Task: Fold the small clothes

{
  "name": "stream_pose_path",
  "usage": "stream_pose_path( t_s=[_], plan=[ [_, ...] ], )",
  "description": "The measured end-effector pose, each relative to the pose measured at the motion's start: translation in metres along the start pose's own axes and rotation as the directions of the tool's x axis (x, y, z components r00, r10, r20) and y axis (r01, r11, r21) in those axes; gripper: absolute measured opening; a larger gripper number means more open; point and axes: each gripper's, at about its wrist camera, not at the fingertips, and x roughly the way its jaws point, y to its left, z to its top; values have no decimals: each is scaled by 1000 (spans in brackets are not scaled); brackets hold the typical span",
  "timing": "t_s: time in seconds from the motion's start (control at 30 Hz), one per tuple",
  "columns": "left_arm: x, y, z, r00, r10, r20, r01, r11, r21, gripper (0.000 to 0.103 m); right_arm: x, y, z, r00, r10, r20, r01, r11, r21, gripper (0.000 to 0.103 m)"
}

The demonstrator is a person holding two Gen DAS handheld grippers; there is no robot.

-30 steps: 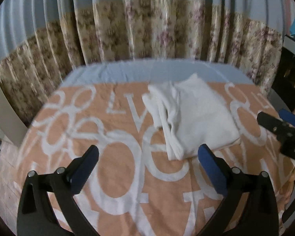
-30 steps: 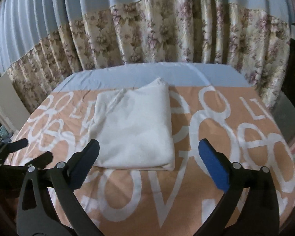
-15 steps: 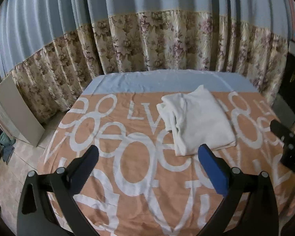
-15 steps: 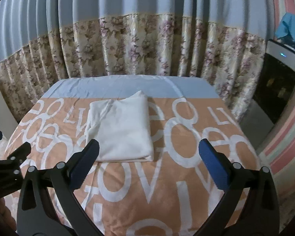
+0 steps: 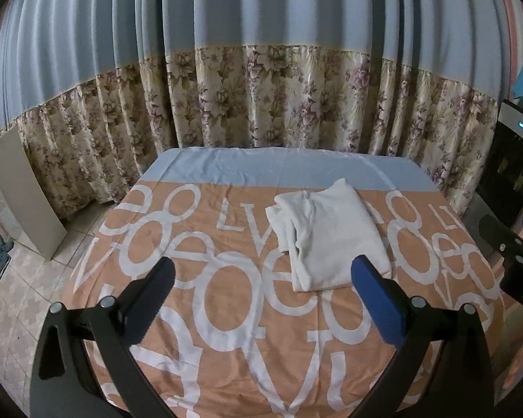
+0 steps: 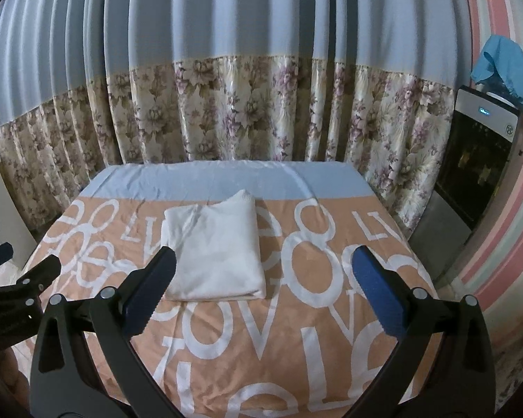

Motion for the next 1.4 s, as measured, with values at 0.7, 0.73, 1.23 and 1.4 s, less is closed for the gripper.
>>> stream_pose_path(
  t_s=[0.7,0.73,1.23,1.4],
  plan=[
    [0,-4,8,999,40,10,-40,999,-11,101,7,-1,-2,1000,0,-17,0,1000,-11,100],
    [-1,-3,7,999,39,12,-39,999,-10,101,9,-2,-1,1000,1,-19,-1,1000,-11,100],
    [3,-6,6,1000,27,15,-27,1000,10,101,12,-6,1,1000,-5,-19,5,1000,-17,100],
    [3,-7,5,1000,25,15,-25,1000,16,101,15,-8,1,1000,-3,-31,2,1000,-15,100]
  ],
)
